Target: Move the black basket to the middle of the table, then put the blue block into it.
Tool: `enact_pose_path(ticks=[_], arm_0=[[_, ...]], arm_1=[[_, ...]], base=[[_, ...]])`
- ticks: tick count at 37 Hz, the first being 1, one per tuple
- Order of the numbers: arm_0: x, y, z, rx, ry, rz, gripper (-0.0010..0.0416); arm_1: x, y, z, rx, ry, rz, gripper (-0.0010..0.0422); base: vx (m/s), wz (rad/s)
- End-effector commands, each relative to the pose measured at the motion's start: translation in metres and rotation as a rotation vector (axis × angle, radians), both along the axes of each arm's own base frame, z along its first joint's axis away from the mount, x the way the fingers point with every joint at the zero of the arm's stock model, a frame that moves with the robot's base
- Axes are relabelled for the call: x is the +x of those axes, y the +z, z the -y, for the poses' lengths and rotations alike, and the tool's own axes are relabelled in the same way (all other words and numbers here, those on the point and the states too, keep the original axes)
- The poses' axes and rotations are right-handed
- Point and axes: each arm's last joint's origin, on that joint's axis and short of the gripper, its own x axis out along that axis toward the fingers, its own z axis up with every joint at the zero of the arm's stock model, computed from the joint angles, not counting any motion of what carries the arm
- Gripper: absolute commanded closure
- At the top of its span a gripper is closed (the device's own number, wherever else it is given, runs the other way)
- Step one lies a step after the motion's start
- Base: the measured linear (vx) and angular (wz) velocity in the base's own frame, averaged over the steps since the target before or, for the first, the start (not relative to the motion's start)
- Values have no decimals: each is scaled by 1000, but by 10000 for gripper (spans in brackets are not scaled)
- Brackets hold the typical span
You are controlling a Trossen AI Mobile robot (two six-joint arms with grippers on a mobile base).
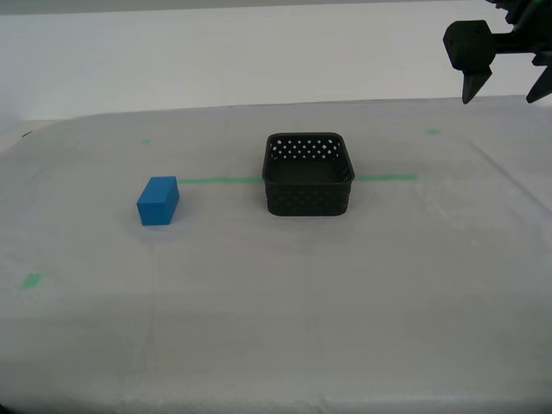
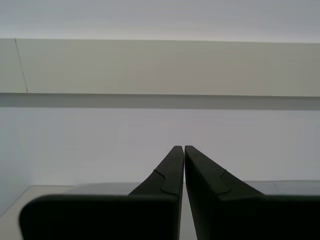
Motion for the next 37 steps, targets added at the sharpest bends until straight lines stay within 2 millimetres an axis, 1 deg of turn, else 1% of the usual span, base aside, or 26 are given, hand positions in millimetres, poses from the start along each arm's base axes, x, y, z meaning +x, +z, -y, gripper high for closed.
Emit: enact_pose_path(ticks=[1,37], arm_0=[[0,0,0,-2,-1,2,7],[0,0,0,-2,-1,2,7]], arm_1=[[0,1,0,1,0,4,412],[0,1,0,1,0,5,412]], base=[[0,0],[0,0]])
